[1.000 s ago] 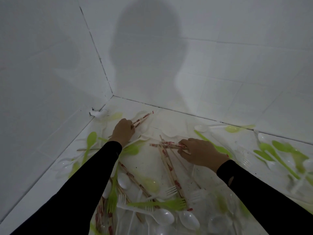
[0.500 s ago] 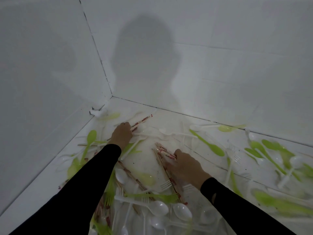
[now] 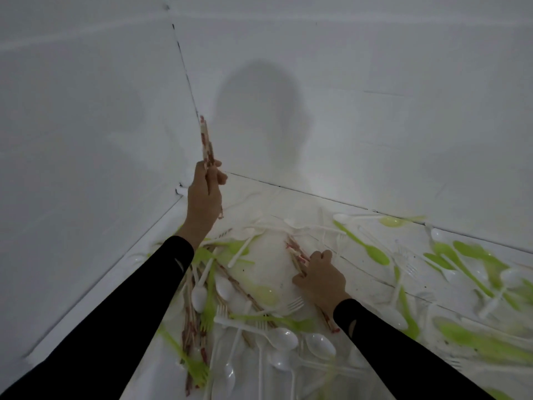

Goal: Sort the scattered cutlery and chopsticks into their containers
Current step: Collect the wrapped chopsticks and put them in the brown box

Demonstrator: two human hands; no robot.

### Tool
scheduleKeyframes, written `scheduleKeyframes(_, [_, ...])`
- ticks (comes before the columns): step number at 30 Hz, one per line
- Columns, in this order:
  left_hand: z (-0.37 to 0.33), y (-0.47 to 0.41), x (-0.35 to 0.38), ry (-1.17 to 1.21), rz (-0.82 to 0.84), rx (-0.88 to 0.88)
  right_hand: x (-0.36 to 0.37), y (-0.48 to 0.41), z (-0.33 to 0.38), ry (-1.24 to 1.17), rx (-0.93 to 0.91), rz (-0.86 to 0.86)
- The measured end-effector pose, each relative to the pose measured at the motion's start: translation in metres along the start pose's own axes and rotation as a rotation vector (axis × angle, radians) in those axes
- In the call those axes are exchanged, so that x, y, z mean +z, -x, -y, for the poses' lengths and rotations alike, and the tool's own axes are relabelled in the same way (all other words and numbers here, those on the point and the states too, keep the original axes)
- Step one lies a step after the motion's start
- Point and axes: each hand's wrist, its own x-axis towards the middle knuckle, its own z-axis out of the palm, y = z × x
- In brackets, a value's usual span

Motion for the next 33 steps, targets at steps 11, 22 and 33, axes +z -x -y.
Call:
scheduleKeyframes(11, [-0.001,0.131,-0.018,-0.016,0.0,-0.166,0.008,0.013,-0.005,0.028,0.089,-0.156])
scheduleKeyframes(22, [0.018,0.182,-0.02,-0.064,0.119,-0.325,0.006,0.024,-0.008,0.326,-0.156,-0.183])
scheduleKeyframes(33, [0.012,0.184,-0.038,0.02,0.121,-0.288,0.004,0.021,-0.013,0.249,-0.151,-0.149])
